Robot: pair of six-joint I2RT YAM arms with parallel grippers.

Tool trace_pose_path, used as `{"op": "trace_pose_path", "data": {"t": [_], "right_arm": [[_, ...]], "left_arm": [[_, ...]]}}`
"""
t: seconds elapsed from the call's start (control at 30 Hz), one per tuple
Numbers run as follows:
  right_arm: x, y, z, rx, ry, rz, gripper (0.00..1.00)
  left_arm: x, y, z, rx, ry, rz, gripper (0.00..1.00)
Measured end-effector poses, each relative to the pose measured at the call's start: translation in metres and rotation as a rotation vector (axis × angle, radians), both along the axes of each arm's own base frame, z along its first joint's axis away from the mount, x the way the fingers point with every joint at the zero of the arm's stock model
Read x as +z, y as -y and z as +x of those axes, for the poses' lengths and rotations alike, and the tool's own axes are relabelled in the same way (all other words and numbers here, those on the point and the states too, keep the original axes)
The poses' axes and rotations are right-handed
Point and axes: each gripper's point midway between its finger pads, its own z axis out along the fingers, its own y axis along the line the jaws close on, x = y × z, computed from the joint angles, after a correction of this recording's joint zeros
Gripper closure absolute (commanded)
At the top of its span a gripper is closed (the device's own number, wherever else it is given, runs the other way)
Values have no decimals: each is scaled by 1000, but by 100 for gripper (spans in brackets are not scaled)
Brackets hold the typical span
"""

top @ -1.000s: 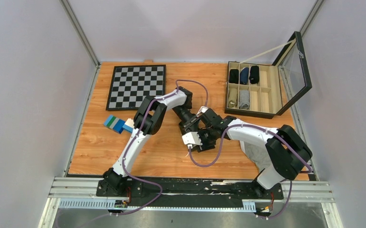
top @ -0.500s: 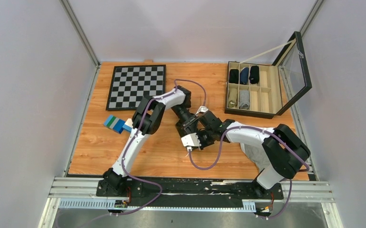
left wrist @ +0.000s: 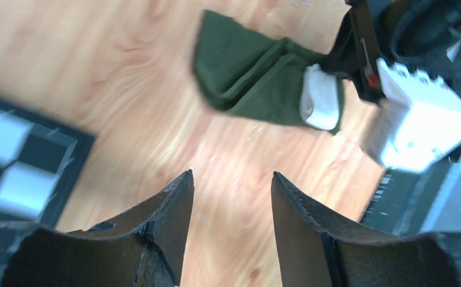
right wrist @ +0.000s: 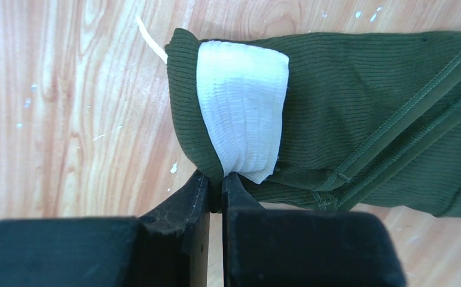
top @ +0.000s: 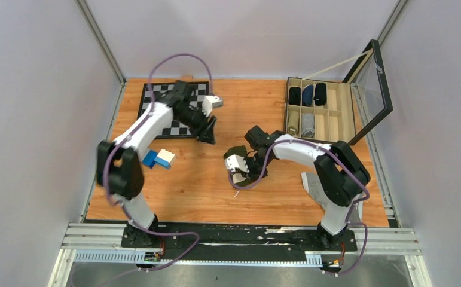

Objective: Roll the underwear
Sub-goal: Roll the underwear to the center of the board.

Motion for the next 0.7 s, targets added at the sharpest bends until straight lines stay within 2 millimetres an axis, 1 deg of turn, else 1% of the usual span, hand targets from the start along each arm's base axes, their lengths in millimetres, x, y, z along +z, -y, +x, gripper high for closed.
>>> {"op": "trace_pose_path", "data": {"t": [0.03, 0.1, 0.17, 0.2, 0.27, 0.33, 0.37, 0.4, 0.47, 0.57, 0.63, 0.7], "right_arm": [[0, 1, -1, -15, -44, -8, 100], [1, 1, -2, -47, -127, -25, 100], [0, 3, -3, -79, -211, -43, 100], [0, 3, -3, -98, -257, -56, 100], [-1, 3, -3, -134, -349, -79, 100], [-2, 4, -2, -183, -455, -104, 100], [-2, 5, -2, -203, -495, -110, 100], [-2, 5, -2, -223, -532, -113, 100], [-1, 7, -3, -269, -611, -115, 100], [0, 12, -3, -316, -690, -127, 100], [-1, 13, -3, -335, -731, -129, 100], [-1, 13, -3, -350, -766, -130, 100]], "left_arm": [[14, -14, 1, 41, 110, 11, 40], [43, -33, -9, 95, 328, 13, 41], [74, -47, -31, 108, 582, -14, 41], [85, -54, -43, 103, 713, -25, 40], [99, -66, -65, 79, 914, -35, 38], [105, -72, -89, 7, 1089, -46, 37], [102, -70, -97, -38, 1133, -47, 35], [94, -67, -105, -101, 1170, -40, 34], [69, -48, -125, -265, 1187, -50, 32], [27, -19, -152, -501, 1159, -53, 32], [4, -2, -160, -614, 1132, -38, 33], [-19, 18, -159, -690, 1096, -7, 32]]}}
